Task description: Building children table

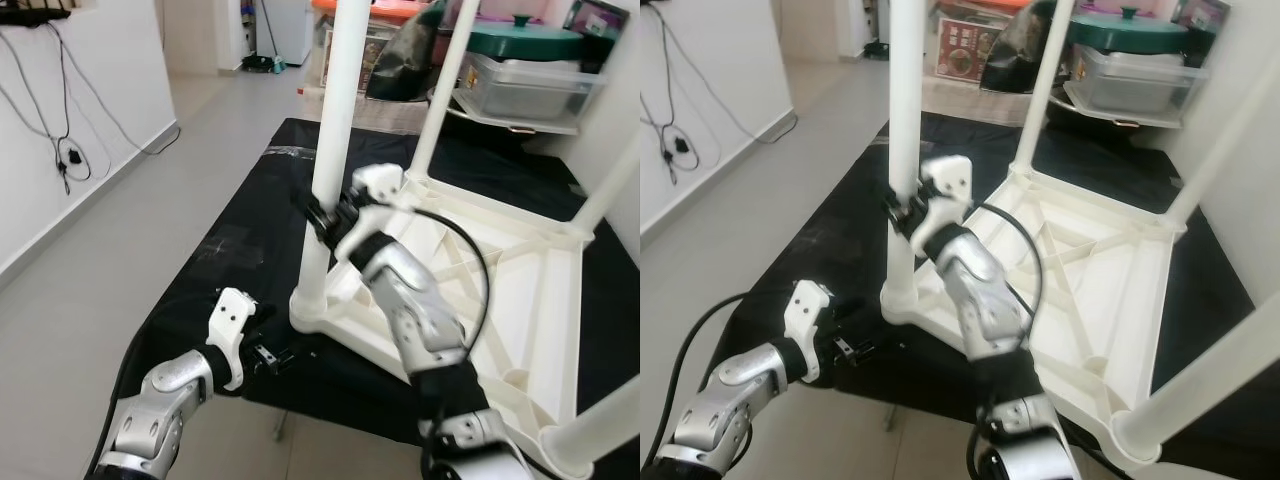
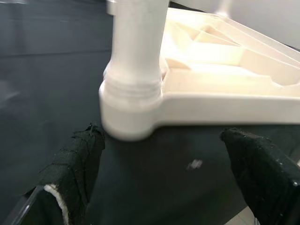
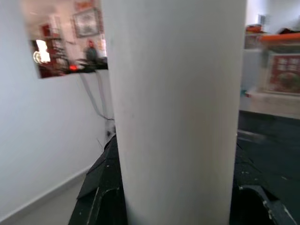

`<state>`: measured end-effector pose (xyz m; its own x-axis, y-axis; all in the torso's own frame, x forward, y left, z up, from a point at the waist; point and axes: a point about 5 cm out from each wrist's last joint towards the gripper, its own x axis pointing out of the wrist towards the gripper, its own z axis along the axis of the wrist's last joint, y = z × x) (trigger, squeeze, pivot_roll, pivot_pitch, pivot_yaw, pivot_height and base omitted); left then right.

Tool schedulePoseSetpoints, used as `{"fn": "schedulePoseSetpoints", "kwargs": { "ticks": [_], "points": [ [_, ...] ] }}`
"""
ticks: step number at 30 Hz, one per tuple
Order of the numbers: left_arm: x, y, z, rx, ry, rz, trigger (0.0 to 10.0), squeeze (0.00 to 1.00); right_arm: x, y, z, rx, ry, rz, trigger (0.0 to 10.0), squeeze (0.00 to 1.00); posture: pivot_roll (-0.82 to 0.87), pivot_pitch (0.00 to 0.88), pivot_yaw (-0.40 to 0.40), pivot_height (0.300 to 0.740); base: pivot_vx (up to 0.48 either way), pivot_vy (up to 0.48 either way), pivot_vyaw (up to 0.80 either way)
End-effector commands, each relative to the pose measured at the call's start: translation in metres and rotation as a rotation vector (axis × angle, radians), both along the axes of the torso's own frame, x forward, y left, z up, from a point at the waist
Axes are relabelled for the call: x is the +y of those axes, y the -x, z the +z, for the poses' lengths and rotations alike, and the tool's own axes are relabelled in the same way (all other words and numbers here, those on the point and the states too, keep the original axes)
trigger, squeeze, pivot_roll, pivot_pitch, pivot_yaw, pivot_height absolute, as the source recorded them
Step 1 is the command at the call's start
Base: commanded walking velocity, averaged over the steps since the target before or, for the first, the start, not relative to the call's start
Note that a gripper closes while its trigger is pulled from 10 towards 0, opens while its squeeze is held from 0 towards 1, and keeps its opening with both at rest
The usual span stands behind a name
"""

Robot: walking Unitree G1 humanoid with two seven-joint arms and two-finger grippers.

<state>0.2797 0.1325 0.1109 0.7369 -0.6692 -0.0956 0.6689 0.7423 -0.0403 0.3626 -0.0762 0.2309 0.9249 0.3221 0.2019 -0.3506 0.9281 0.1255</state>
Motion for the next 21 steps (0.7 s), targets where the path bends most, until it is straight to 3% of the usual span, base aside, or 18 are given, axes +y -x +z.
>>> {"fn": "schedulePoseSetpoints", "kwargs": {
  "ticks": [1,3,5,11,12,13,14,18,19,20,21],
  "points": [
    [0.003,0.003,-0.004,0.007,-0.021,0.008,10.0,0.00,-0.074,-0.002,-0.062,0.334,-0.015,-0.581,0.0,0.00,0.06,0.000,-0.109,0.740,0.000,0.000,0.00],
    [0.003,0.003,-0.004,0.007,-0.021,0.008,10.0,0.00,-0.074,-0.002,-0.062,0.334,-0.015,-0.581,0.0,0.00,0.06,0.000,-0.109,0.740,0.000,0.000,0.00],
    [-0.001,0.004,-0.005,0.011,-0.012,0.005,10.0,0.00,-0.109,0.014,-0.078,0.388,0.000,-0.850,0.0,0.00,0.05,0.000,-0.098,0.740,0.000,0.000,0.00],
    [-0.006,0.003,-0.005,0.010,-0.006,-0.005,10.0,0.00,-0.113,0.022,-0.077,0.366,0.022,-0.887,0.0,0.00,0.05,0.000,-0.098,0.740,0.000,0.000,0.00],
    [-0.007,0.002,-0.004,0.009,-0.007,-0.010,10.0,0.00,-0.109,0.024,-0.076,0.357,0.031,-0.868,7.3,0.00,0.04,0.000,-0.086,0.740,0.000,0.000,0.00],
    [-0.006,0.001,-0.003,0.007,-0.010,-0.013,10.0,0.00,-0.104,0.025,-0.076,0.361,0.031,-0.850,8.9,0.00,0.04,0.000,-0.086,0.740,0.000,0.000,0.00],
    [-0.004,-0.001,-0.003,0.006,-0.013,-0.010,10.0,0.00,-0.099,0.024,-0.077,0.370,0.026,-0.818,10.0,0.00,0.04,0.000,-0.088,0.740,0.000,0.000,0.00],
    [-0.001,-0.002,-0.002,0.004,-0.016,-0.003,10.0,0.00,-0.086,0.021,-0.077,0.377,-0.006,-0.728,10.0,0.00,0.04,0.000,-0.088,0.740,0.000,0.000,0.00],
    [-0.001,-0.001,-0.003,0.006,-0.016,-0.002,10.0,0.00,-0.081,0.020,-0.072,0.354,-0.044,-0.677,10.0,0.74,0.04,0.000,-0.090,0.740,0.000,0.000,0.00],
    [-0.002,0.000,-0.004,0.008,-0.016,-0.001,10.0,0.00,-0.077,0.018,-0.065,0.324,-0.079,-0.629,10.0,1.00,0.04,0.000,-0.097,0.740,0.000,0.000,0.00],
    [-0.003,0.001,-0.005,0.009,-0.015,0.000,10.0,0.00,-0.075,0.017,-0.060,0.306,-0.099,-0.613,10.0,1.00,0.04,0.000,-0.097,0.740,0.000,0.000,0.00]
  ]
}}
